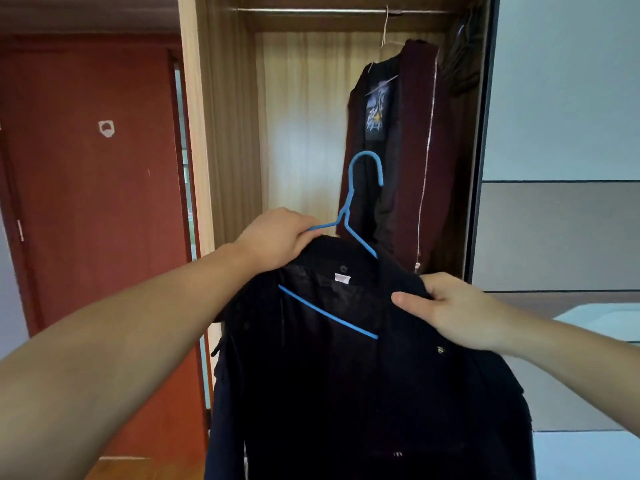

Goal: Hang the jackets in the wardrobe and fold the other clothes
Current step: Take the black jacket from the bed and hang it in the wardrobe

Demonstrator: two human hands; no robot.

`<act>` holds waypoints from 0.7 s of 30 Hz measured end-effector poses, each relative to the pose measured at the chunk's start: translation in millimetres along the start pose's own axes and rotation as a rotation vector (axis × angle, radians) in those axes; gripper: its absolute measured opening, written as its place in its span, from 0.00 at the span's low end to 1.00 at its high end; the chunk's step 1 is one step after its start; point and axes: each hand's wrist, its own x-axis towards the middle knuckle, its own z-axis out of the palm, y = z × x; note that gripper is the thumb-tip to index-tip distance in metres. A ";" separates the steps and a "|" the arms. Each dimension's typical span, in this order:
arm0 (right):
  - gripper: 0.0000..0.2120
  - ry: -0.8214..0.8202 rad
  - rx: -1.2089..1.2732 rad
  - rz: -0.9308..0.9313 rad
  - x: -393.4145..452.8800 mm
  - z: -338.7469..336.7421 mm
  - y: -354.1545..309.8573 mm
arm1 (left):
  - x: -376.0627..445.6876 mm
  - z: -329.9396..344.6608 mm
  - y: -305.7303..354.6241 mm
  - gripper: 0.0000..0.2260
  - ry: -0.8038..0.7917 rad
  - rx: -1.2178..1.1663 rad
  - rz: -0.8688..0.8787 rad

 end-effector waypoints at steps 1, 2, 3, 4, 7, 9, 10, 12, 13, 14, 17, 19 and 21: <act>0.15 0.042 0.057 -0.004 2.0 3.3 -7.3 | 0.4 0.3 -3.7 0.13 0.031 -0.030 -0.019; 0.16 0.074 0.119 -0.006 4.1 3.6 -15.7 | 0.9 0.0 -7.4 0.12 0.072 -0.069 -0.047; 0.16 0.091 0.170 -0.002 8.0 1.8 -24.3 | 2.0 -1.2 -10.4 0.11 0.113 -0.108 -0.085; 0.16 0.109 0.209 0.007 13.7 -1.0 -31.7 | 3.9 -2.9 -12.0 0.10 0.154 -0.145 -0.132; 0.14 0.213 0.247 0.052 45.0 -17.0 -50.9 | 13.4 -16.8 -3.3 0.11 0.324 -0.404 -0.286; 0.17 0.316 0.247 0.081 71.1 -31.6 -66.7 | 18.8 -32.8 14.0 0.10 0.431 -0.629 -0.307; 0.17 0.365 0.256 0.081 83.4 -39.9 -75.9 | 20.1 -41.6 24.7 0.09 0.467 -0.690 -0.280; 0.16 0.436 0.268 0.057 107.2 -58.5 -95.8 | 19.8 -58.9 47.2 0.08 0.496 -0.746 -0.215; 0.14 0.458 0.255 0.038 117.8 -68.1 -107.3 | 18.7 -65.8 58.3 0.09 0.478 -0.762 -0.200; 0.13 0.480 0.233 0.023 126.9 -77.5 -119.6 | 18.0 -70.6 67.9 0.12 0.440 -0.768 -0.195; 0.11 0.515 0.215 -0.047 149.8 -101.0 -155.6 | 25.8 -73.6 91.6 0.31 0.295 -0.666 -0.217; 0.13 0.521 0.184 -0.092 160.2 -110.6 -177.5 | 42.0 -71.2 101.7 0.41 0.319 -0.485 -0.261; 0.12 0.529 0.206 -0.131 170.4 -117.8 -193.1 | 63.9 -69.2 106.4 0.47 0.403 -0.319 -0.384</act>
